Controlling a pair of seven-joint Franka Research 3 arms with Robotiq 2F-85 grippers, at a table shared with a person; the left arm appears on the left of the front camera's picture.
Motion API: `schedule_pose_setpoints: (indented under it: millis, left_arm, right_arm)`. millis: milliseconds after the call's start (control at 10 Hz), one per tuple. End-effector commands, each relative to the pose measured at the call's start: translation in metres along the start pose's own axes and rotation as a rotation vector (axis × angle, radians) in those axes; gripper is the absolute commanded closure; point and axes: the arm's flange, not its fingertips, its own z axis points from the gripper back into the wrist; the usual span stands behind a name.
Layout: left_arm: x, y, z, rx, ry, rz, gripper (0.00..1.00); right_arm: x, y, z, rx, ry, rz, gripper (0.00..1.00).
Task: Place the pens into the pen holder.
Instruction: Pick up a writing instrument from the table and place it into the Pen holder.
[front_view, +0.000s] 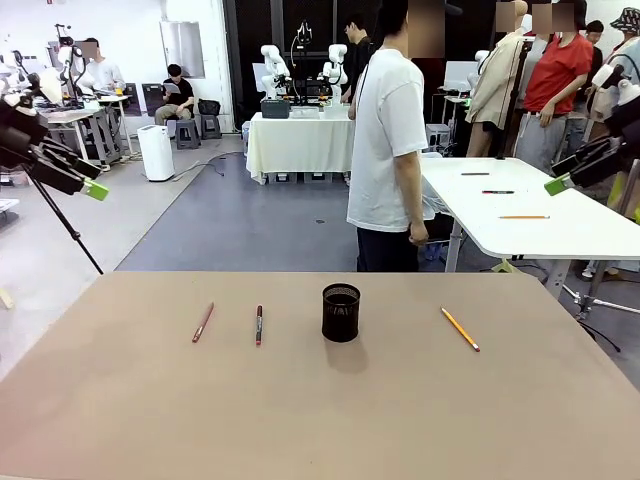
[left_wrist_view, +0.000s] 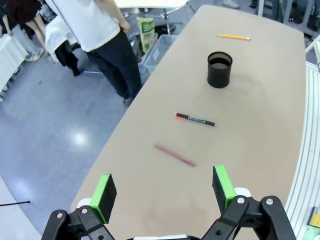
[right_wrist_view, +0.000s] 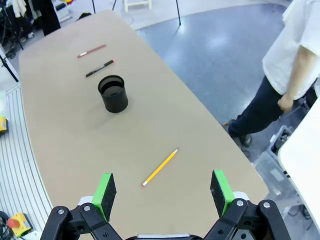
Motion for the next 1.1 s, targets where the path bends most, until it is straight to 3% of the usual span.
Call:
schedule_pose_setpoints:
  millis: [0,100,1000]
  left_arm:
    - [-0.005,-0.004,-0.001,-0.030,-0.013,-0.020,0.00]
    - [-0.006,-0.011,-0.006,-0.006,0.010,-0.030,0.00]
    - [-0.002,-0.001,0.001,-0.013,0.001,0.000,0.00]
  right_arm:
    - [0.003,-0.002,-0.002,0.006,-0.054,0.015,0.00]
    - [0.000,0.000,0.000,0.000,0.000,0.000,0.00]
    - [0.000,0.000,0.000,0.000,0.000,0.000,0.00]
